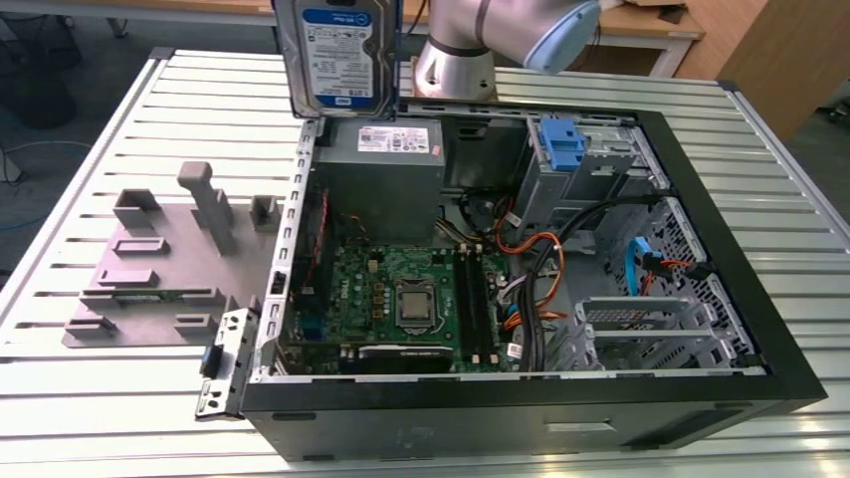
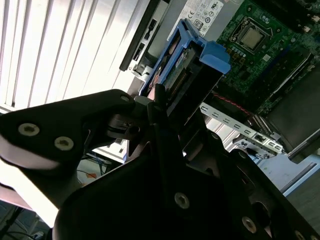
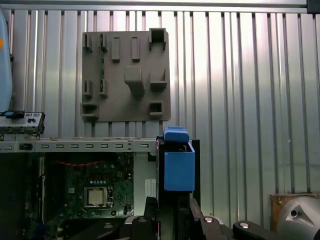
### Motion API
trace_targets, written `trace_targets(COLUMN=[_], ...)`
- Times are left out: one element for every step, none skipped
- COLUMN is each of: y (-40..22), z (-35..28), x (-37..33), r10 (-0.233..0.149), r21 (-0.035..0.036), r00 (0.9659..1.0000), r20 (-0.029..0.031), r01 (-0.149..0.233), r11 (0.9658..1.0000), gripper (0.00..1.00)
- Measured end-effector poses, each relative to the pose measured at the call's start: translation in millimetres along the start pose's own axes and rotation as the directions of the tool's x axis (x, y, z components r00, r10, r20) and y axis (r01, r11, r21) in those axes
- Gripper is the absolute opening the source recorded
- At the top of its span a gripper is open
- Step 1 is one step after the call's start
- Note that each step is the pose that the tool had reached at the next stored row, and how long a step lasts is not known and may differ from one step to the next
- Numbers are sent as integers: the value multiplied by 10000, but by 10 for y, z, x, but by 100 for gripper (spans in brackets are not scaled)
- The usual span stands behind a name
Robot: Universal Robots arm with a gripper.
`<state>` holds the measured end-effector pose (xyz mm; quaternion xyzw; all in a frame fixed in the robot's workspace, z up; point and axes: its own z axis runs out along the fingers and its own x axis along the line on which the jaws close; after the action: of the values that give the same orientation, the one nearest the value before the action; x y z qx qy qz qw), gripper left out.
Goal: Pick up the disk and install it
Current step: 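Pick up the disk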
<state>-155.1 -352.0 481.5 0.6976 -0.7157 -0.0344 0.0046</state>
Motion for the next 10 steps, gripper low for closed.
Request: trace_targets(y=[-23, -48, -71, -94, -117, -140, -163, -187, -210, -232], z=[-1, -2, -3, -4, -6, -7, -8, -10, -11, -12], x=[0, -1, -2, -2, -3, -4, -4, -5, -5, -6], r10=[5, 9, 13, 17, 21, 25, 28, 32, 35, 39], r21=[1, 1, 1, 2, 2, 2, 2, 2, 2, 2], r00=[10000, 10000, 10000, 10000, 10000, 10000, 10000, 10000, 10000, 10000], r20=[1, 1, 2, 2, 2, 2, 3, 2, 2, 3], r01=[-5, -9, -13, -17, -21, -25, -28, -32, -35, -39], r11=[10000, 10000, 10000, 10000, 10000, 10000, 10000, 10000, 10000, 10000], gripper=[35, 35, 35, 35, 35, 35, 35, 35, 35, 35])
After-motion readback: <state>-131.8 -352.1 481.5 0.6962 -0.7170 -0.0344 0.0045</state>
